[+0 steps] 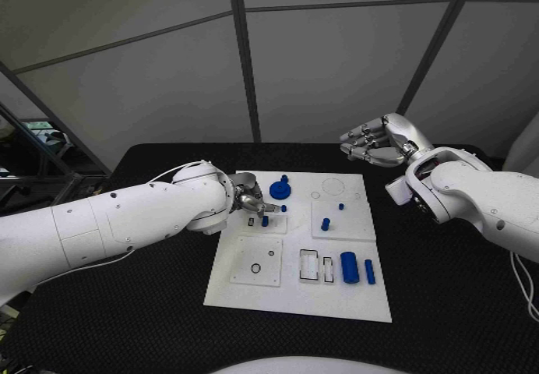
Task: Assemble the parts on the task board
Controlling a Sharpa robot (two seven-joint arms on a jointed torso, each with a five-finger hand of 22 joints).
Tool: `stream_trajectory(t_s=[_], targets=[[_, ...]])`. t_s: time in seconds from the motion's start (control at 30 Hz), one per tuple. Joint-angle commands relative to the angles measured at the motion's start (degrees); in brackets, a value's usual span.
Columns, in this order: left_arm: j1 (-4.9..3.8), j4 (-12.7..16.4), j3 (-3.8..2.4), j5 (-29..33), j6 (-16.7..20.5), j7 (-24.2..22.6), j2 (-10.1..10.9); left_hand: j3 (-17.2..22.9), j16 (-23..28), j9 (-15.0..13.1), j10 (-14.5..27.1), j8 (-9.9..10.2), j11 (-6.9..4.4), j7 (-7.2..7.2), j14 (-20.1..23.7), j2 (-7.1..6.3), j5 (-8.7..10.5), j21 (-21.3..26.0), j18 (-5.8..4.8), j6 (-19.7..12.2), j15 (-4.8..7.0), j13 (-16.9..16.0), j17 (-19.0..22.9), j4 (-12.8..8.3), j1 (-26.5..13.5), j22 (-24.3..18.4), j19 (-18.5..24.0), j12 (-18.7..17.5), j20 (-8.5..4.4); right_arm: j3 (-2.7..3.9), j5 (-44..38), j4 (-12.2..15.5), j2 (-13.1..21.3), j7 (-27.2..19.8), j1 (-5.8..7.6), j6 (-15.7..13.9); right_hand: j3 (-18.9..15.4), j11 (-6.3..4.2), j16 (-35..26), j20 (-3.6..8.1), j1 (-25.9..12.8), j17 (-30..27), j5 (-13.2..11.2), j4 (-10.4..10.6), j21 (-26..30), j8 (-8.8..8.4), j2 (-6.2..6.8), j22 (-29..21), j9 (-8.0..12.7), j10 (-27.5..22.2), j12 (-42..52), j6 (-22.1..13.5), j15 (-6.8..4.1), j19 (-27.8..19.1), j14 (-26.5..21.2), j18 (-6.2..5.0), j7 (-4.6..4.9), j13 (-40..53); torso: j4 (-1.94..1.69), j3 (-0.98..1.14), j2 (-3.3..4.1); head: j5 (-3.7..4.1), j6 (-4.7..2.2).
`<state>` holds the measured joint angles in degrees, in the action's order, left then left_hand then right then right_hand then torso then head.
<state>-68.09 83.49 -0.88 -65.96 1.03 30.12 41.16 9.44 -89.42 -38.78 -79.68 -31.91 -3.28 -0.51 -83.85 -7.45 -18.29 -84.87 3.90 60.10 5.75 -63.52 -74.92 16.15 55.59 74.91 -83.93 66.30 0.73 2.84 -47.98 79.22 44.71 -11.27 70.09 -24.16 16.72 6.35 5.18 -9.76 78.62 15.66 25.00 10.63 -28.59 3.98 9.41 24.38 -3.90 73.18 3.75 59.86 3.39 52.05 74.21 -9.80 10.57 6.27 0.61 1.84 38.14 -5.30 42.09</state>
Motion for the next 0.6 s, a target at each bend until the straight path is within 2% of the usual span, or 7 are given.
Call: stream_trajectory(t_s=[0.03, 0.17, 0.3, 0.37, 0.43, 0.53, 0.6], targets=[[-0.13, 0.43, -0.98, 0.59, -1.06, 0.20, 0.45, -0.94, -0.27, -0.12, 0.75, 0.07, 0.18, -0.12, -6.03, 0.21, 0.57, 0.57, -1.86, -0.51, 0.31, 0.72, -14.71, 0.13, 0.71, 6.61, -1.74, -0.82, -0.35, 0.04, -0.02, -0.05, -0.07, -0.02, 0.11, 0.38, -0.02, 0.02, -0.30, -0.32, -0.41, -0.06, 0.22, 0.42, 0.44, -0.28, 0.00, -0.08, 0.08, -0.58, -0.21, -0.56, 0.28, 0.05, 0.02, -0.47, -0.04, -0.07, -0.03, 0.03, 0.02, 0.06, -0.06], [-0.59, 0.26, -2.31, 0.63, -4.08, 0.30, 1.05, -2.33, -0.19, -0.25, 2.30, 0.23, 0.53, -0.53, -6.00, 0.55, 0.82, 1.69, -1.51, -1.60, 0.03, 3.13, -14.63, 0.14, 2.16, 5.13, -0.92, -3.07, -0.16, 0.04, -0.01, -0.15, -0.08, -0.01, 0.10, 0.41, -0.02, 0.02, -0.32, -0.32, -0.42, -0.07, 0.22, 0.43, 0.45, -0.28, -0.01, -0.09, 0.08, -0.59, -0.21, -0.56, 0.29, 0.04, 0.01, -0.47, -0.04, -0.08, -0.05, 0.05, 0.00, 0.09, -0.12], [-1.75, -1.68, -2.93, 0.66, -6.84, 0.32, 0.86, -3.70, -0.06, -0.03, 5.81, 1.16, 1.37, -1.52, -5.95, 0.98, 0.74, 3.41, -1.00, -4.16, -0.59, 8.41, -14.48, -0.20, 5.12, 2.95, 0.33, -8.02, 0.34, 0.03, 0.00, -0.28, -0.12, 0.01, 0.10, 0.45, -0.03, 0.03, -0.35, -0.34, -0.43, -0.08, 0.23, 0.44, 0.50, -0.28, -0.01, -0.12, 0.08, -0.62, -0.21, -0.59, 0.30, 0.03, -0.01, -0.47, -0.03, -0.09, -0.04, 0.03, 0.01, 0.03, -0.22], [-2.52, -3.67, -3.12, 0.82, -7.72, 0.18, 0.25, -4.32, 0.17, 1.16, 8.17, 3.26, 2.38, -2.75, -5.86, 1.18, 0.67, 4.56, -0.70, -7.00, -1.38, 11.48, -14.21, -0.18, 6.35, 1.50, 1.18, -10.92, 0.86, 0.03, 0.00, -0.36, -0.19, 0.01, 0.10, 0.47, -0.02, 0.03, -0.37, -0.34, -0.41, -0.08, 0.24, 0.43, 0.52, -0.28, -0.02, -0.13, 0.08, -0.63, -0.20, -0.60, 0.31, 0.03, -0.02, -0.47, -0.03, -0.10, -0.01, 0.06, 0.00, -0.01, -0.30], [-3.18, -6.19, -3.21, 1.46, -8.12, -0.02, -0.73, -4.84, 0.68, 2.46, 10.13, 4.92, 3.24, -3.73, -5.64, 1.44, 0.62, 5.63, -0.42, -8.54, -2.13, 13.91, -13.65, -0.29, 7.81, 0.21, 1.96, -13.10, 1.49, 0.03, 0.00, -0.43, -0.25, 0.01, 0.10, 0.51, 0.01, 0.02, -0.39, -0.35, -0.36, -0.09, 0.25, 0.40, 0.56, -0.27, -0.04, -0.15, 0.08, -0.65, -0.20, -0.60, 0.30, 0.03, -0.03, -0.48, -0.04, -0.12, 0.01, 0.05, 0.00, -0.08, -0.39], [-3.92, -10.84, -3.27, 2.50, -8.96, -0.30, -2.72, -5.65, 0.78, 4.48, 10.80, 6.93, 4.06, -4.65, -5.59, 1.94, 0.59, 6.01, -0.31, -9.66, -2.87, 14.74, -13.53, -0.18, 9.32, -0.11, 2.17, -13.34, 2.27, 0.03, 0.00, -0.49, -0.37, 0.02, 0.10, 0.57, 0.01, 0.02, -0.39, -0.35, -0.36, -0.09, 0.25, 0.40, 0.56, -0.27, -0.04, -0.15, 0.08, -0.65, -0.20, -0.60, 0.30, 0.03, -0.03, -0.48, -0.04, -0.12, 0.11, 0.09, 0.08, -0.20, -0.61], [-4.17, -13.45, -3.21, 2.86, -9.61, -0.42, -3.91, -6.02, 0.80, 5.09, 10.80, 7.36, 4.20, -4.81, -5.58, 2.05, 0.59, 6.07, -0.28, -9.62, -3.02, 14.75, -13.51, -0.11, 9.75, -0.13, 2.19, -13.10, 2.48, 0.03, 0.00, -0.47, -0.40, 0.04, 0.10, 0.60, 0.01, 0.02, -0.39, -0.35, -0.36, -0.09, 0.25, 0.40, 0.56, -0.27, -0.04, -0.15, 0.08, -0.65, -0.20, -0.60, 0.30, 0.03, -0.03, -0.48, -0.04, -0.12, 0.26, 0.12, 0.20, -0.37, -0.66]])
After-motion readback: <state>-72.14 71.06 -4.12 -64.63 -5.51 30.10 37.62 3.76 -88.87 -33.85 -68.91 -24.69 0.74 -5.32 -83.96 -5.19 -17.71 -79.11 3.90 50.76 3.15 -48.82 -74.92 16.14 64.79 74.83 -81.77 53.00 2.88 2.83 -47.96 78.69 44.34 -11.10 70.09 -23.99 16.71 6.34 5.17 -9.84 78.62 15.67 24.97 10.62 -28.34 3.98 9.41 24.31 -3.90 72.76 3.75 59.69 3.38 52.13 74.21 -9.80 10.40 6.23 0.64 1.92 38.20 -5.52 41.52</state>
